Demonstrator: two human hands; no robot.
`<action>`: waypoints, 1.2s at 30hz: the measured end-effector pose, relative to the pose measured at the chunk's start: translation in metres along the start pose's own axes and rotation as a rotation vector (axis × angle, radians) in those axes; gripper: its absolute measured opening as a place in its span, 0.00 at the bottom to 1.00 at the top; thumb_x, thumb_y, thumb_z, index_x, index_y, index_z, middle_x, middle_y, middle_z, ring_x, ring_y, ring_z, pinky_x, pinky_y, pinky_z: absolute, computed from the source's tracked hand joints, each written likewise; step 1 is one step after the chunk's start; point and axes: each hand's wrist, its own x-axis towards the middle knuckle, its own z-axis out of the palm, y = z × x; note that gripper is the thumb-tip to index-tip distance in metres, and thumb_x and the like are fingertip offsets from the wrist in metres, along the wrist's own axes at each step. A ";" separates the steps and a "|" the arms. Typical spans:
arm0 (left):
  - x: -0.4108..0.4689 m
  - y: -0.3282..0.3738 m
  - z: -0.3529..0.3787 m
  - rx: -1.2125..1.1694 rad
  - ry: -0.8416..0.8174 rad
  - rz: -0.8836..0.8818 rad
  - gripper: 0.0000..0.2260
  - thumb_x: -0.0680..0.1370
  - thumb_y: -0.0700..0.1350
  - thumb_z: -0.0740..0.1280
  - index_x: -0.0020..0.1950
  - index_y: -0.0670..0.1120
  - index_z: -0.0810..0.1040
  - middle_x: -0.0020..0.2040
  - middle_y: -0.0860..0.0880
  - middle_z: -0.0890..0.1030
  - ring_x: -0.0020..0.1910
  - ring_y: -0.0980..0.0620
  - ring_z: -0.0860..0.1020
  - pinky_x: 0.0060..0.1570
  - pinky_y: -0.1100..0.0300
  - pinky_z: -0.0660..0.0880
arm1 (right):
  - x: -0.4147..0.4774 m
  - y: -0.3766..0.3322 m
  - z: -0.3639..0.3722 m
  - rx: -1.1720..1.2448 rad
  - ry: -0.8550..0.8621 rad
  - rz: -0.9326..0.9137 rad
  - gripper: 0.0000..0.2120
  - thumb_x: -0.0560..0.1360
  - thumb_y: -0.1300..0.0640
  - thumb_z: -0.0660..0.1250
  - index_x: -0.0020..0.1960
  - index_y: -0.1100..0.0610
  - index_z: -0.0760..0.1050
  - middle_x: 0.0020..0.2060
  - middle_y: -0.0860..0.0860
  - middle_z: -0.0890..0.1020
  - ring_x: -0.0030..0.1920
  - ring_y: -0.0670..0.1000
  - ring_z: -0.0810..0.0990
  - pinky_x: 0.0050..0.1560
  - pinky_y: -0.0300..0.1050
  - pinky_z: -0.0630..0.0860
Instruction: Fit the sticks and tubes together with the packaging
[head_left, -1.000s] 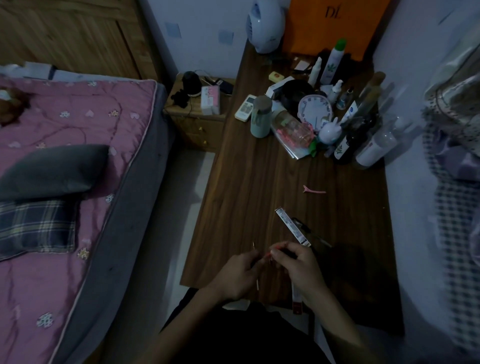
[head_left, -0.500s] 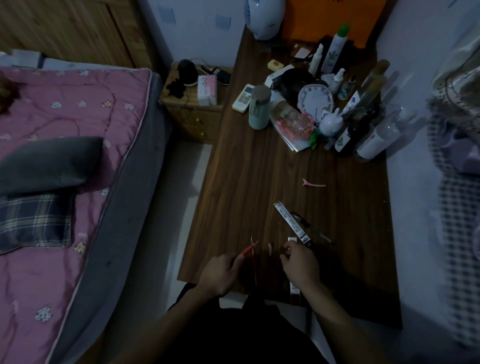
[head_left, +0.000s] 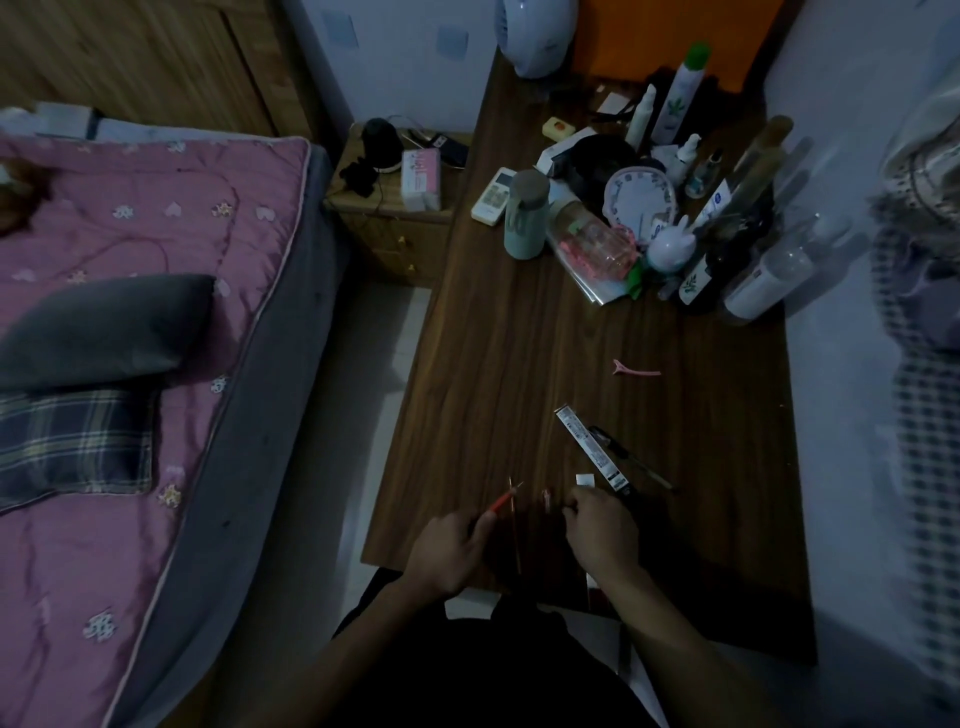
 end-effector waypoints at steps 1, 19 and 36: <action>-0.001 0.002 -0.002 0.008 -0.001 0.001 0.24 0.77 0.66 0.51 0.39 0.52 0.76 0.28 0.53 0.76 0.26 0.61 0.75 0.25 0.69 0.66 | 0.001 0.000 -0.002 0.040 0.000 0.013 0.08 0.75 0.55 0.70 0.38 0.50 0.75 0.36 0.45 0.79 0.36 0.46 0.78 0.33 0.39 0.70; -0.028 0.066 -0.053 0.217 0.095 0.209 0.18 0.81 0.57 0.54 0.43 0.48 0.76 0.33 0.49 0.79 0.31 0.53 0.77 0.34 0.54 0.73 | -0.037 -0.045 -0.119 1.052 -0.059 -0.135 0.07 0.73 0.59 0.72 0.44 0.47 0.83 0.41 0.49 0.85 0.43 0.48 0.85 0.40 0.39 0.81; -0.047 0.083 -0.063 0.243 0.175 0.328 0.18 0.79 0.59 0.54 0.34 0.52 0.68 0.27 0.52 0.72 0.29 0.51 0.74 0.31 0.59 0.61 | -0.058 -0.059 -0.139 0.946 -0.119 -0.268 0.11 0.74 0.61 0.72 0.46 0.44 0.83 0.44 0.46 0.85 0.47 0.46 0.85 0.45 0.40 0.82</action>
